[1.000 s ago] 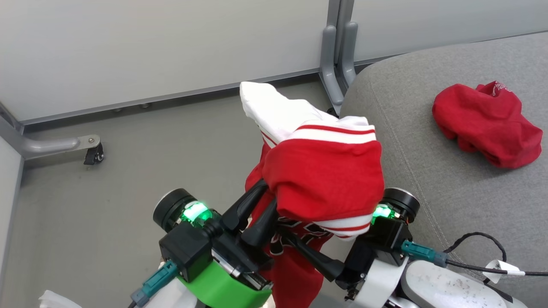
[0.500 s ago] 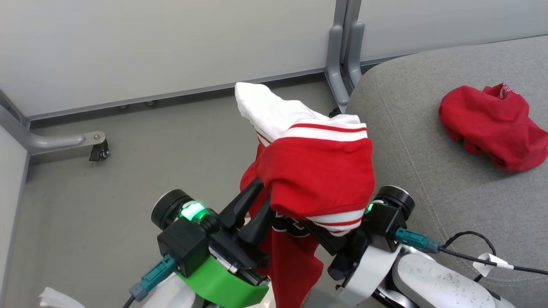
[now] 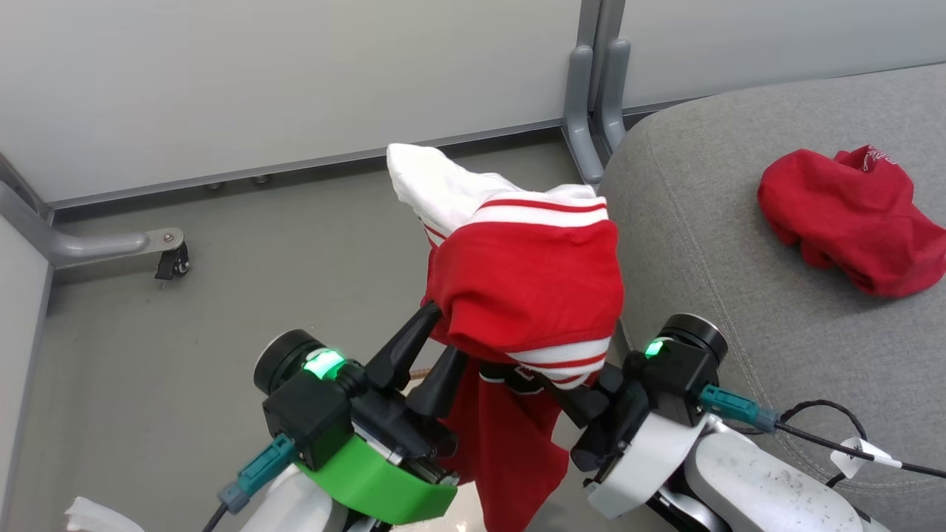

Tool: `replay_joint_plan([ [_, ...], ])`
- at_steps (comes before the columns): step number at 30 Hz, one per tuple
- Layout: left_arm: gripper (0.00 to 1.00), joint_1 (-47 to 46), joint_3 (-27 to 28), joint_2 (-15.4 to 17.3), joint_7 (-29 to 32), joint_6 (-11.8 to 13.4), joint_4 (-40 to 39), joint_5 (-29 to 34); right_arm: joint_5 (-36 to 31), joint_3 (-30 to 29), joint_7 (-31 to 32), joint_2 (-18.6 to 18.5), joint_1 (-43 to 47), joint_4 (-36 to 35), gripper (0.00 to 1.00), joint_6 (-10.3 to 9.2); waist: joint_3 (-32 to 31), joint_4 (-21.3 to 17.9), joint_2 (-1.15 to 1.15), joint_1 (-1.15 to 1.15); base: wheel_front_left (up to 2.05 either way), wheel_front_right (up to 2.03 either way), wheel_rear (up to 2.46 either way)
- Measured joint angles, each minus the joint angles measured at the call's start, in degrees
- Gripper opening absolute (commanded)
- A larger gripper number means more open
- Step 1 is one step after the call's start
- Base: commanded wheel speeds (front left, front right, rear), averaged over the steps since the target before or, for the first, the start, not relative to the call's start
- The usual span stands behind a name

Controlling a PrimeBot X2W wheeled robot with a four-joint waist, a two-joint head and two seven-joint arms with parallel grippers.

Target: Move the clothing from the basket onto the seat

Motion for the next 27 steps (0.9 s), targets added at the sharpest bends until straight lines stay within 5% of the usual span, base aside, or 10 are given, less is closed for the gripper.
replay_joint_plan([
  [1, 1.00, 0.0, 0.1, 0.0, 0.0, 0.0, 0.1, 0.0, 0.0, -0.8, 0.0, 0.2, 0.5, -0.2, 0.00, 0.00, 0.0, 0.0, 0.00, 0.00, 0.00, 0.00, 0.00],
  [27, 1.00, 10.7, 13.0, -0.1, 0.0, 0.0, 4.4, 0.5, -2.9, -31.0, 0.0, 5.4, 11.8, -6.8, 0.00, -0.01, -1.3, 1.9, 0.00, 0.00, 0.00, 0.00, 0.00],
])
